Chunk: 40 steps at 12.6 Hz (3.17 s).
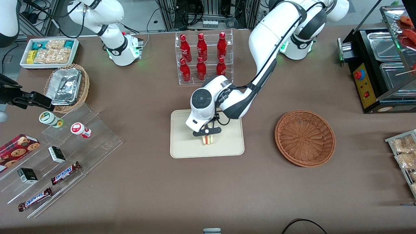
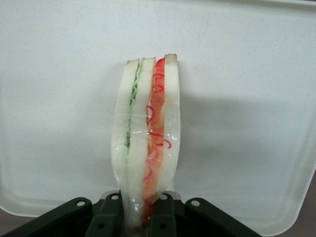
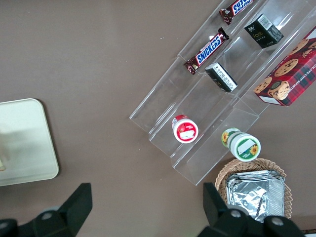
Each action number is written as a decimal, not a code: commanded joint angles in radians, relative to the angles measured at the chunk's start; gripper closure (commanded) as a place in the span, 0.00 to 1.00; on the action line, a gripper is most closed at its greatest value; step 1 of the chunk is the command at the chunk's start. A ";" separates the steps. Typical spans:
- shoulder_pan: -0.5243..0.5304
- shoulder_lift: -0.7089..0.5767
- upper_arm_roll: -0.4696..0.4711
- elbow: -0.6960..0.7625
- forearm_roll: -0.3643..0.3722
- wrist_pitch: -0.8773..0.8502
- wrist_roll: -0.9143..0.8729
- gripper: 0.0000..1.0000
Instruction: Place sandwich from basket to tray
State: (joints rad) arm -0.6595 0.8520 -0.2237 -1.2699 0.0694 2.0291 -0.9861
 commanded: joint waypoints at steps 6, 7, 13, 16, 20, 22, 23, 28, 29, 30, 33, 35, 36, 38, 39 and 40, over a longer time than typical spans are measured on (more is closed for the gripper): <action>-0.015 0.042 0.018 0.040 0.006 -0.007 -0.065 0.99; -0.015 0.042 0.018 0.041 0.006 -0.007 -0.066 0.55; -0.003 -0.014 0.020 0.076 0.004 -0.075 -0.057 0.00; 0.010 -0.048 0.026 0.095 0.007 -0.112 -0.040 0.00; 0.061 -0.132 0.026 0.086 0.021 -0.251 0.115 0.00; 0.113 -0.186 0.024 0.055 0.047 -0.328 0.162 0.00; 0.148 -0.242 0.023 -0.001 0.046 -0.331 0.176 0.00; 0.322 -0.454 0.023 -0.250 0.037 -0.320 0.436 0.00; 0.355 -0.484 0.021 -0.279 0.030 -0.320 0.486 0.00; 0.383 -0.511 0.021 -0.308 0.027 -0.319 0.516 0.00; 0.461 -0.588 0.021 -0.350 0.001 -0.331 0.596 0.00; 0.498 -0.628 0.021 -0.358 0.000 -0.372 0.661 0.00; 0.511 -0.640 0.021 -0.361 0.000 -0.388 0.697 0.00; 0.579 -0.692 0.012 -0.387 -0.003 -0.412 0.773 0.00; 0.609 -0.726 0.007 -0.400 -0.014 -0.427 0.825 0.00; 0.641 -0.758 0.009 -0.405 -0.023 -0.458 0.875 0.00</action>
State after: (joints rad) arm -0.0874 0.1863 -0.1988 -1.6178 0.0747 1.6034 -0.1995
